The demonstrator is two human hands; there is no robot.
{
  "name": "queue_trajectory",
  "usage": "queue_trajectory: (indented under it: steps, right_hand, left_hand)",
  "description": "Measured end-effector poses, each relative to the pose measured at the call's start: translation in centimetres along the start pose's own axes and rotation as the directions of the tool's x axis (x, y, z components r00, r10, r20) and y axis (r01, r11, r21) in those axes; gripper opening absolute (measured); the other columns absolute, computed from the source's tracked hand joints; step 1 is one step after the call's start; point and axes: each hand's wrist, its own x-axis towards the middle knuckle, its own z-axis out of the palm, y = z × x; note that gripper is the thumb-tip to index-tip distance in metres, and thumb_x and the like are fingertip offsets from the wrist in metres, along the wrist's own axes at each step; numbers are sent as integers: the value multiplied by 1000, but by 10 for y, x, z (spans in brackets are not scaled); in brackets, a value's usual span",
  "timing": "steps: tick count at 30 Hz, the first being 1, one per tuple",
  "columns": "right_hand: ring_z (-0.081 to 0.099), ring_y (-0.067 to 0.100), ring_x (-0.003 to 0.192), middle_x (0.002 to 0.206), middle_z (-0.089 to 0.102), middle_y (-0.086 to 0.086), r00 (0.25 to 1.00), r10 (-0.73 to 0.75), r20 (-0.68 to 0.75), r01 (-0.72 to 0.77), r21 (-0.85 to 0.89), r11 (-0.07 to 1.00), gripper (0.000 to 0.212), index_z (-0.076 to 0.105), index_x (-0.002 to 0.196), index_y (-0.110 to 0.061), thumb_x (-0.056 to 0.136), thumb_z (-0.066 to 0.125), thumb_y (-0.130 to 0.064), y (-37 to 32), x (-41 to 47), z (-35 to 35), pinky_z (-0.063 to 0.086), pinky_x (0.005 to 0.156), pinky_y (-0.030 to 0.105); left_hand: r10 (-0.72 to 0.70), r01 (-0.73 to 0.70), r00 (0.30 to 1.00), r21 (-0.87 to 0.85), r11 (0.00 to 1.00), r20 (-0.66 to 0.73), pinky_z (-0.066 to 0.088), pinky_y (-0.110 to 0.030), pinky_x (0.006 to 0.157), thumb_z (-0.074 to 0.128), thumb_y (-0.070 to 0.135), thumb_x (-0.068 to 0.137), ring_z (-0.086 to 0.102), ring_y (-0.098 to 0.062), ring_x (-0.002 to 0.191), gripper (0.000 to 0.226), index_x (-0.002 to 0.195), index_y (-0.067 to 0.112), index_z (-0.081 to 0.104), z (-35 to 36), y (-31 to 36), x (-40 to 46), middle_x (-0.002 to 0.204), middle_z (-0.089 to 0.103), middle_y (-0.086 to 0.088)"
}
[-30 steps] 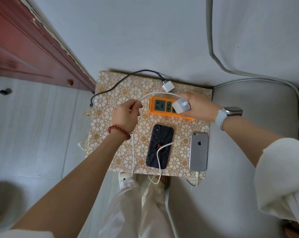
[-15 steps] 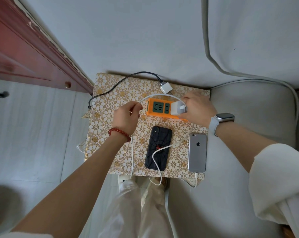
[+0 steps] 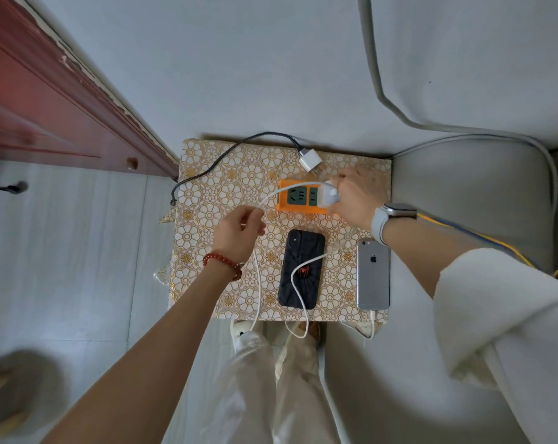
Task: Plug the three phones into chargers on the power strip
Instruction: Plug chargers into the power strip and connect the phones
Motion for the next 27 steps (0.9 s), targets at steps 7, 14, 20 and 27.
queue_trajectory:
  steps: [7,14,20,27]
  right_hand:
    - [47,21,112,116,56,20,718,285,-635,185,568,802,33,52,116,-2,84,48,-7,-34,-108,36,34,103,27]
    - [37,5,126,137,39,-7,952,-131,275,-220,918,331,52,28,140,-17,92,47,-21,-111,-195,93,30,107,24]
    - [69,22,86,93,71,14,980,23,199,-196,930,312,22,64,91,-1,92,50,-18,-100,-177,85,57,80,40]
    - [71,20,67,78,70,14,949,241,203,-155,966,-205,12,64,89,5,87,56,-4,-66,-171,35,60,71,26]
  left_hand:
    - [-233,266,960,-245,932,154,57,-37,74,49,15,91,64,-16,69,16,80,13,59,-1,-20,-30,76,62,-3]
    - [-268,466,849,-406,786,455,60,-34,65,44,18,94,68,-13,63,23,78,8,57,-6,17,-47,76,58,-4]
    - [-266,399,888,-342,851,374,49,-38,93,47,10,92,62,-19,100,19,106,13,58,-18,4,-53,102,64,-1]
    - [-153,18,802,233,972,577,40,-34,100,47,5,90,50,-18,114,31,120,11,52,4,-50,-128,124,57,-9]
